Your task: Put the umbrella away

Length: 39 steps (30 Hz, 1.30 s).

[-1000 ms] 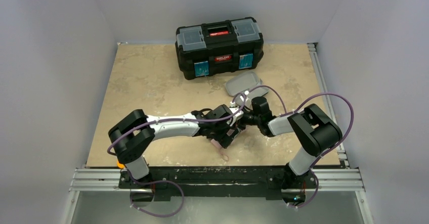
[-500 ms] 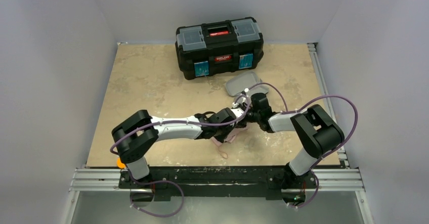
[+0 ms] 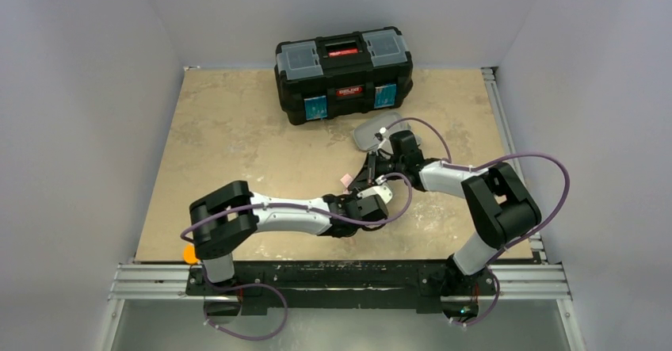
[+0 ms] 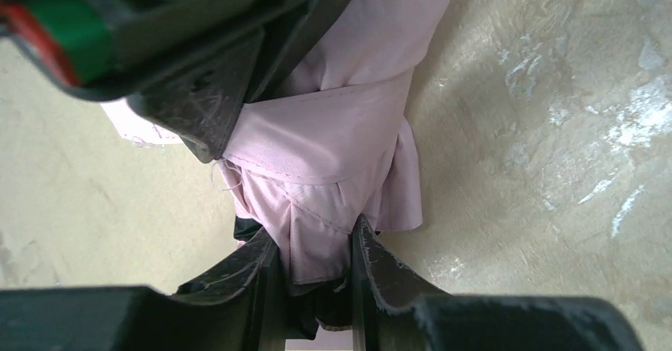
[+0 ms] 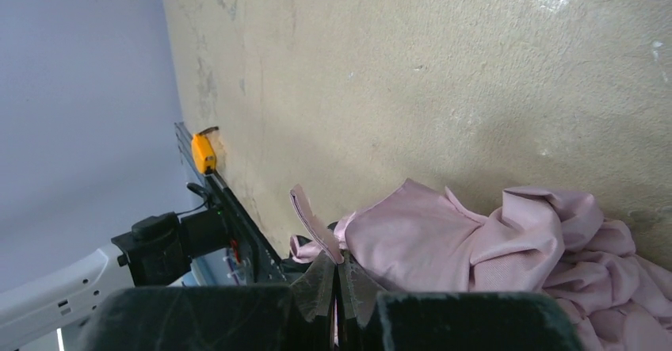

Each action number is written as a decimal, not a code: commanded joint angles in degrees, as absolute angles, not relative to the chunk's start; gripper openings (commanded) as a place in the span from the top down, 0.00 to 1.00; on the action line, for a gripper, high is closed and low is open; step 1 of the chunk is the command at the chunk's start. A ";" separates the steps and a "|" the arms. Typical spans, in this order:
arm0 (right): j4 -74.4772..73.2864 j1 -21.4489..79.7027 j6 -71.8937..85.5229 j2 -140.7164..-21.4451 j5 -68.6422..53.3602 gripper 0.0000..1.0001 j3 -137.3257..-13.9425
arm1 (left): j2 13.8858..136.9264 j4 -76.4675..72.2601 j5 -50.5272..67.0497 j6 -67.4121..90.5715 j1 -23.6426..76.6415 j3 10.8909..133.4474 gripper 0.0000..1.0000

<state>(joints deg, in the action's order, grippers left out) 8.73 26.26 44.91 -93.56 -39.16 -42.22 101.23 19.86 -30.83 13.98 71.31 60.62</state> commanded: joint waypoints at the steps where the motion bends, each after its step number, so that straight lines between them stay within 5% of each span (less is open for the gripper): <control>1: 9.10 25.13 43.15 -91.95 -35.97 1.00 -45.56 | 102.38 22.89 -36.20 14.22 74.27 64.45 1.00; 19: 4.09 24.96 44.19 -93.57 -26.10 1.00 -47.45 | 122.74 44.22 -69.52 19.31 85.79 78.51 1.00; 28: 6.79 24.93 42.96 -96.18 -23.25 1.00 -38.67 | 141.18 89.84 -77.11 56.76 88.38 98.11 1.00; 32: 10.76 24.88 42.65 -95.87 -24.46 1.00 -33.69 | 139.17 78.10 -72.70 45.80 88.77 93.64 1.00; 35: 13.32 24.91 42.39 -95.58 -25.22 1.00 -30.90 | 129.95 55.47 -60.99 26.65 88.74 82.71 0.83; 39: 15.33 24.95 41.58 -94.88 -24.75 1.00 -28.63 | 121.89 47.26 -51.65 18.67 88.55 77.26 0.48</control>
<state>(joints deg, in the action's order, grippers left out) 19.49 26.41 46.87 -92.88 -37.43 -33.34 129.56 57.47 -67.96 31.83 87.24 81.38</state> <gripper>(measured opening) 0.001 0.407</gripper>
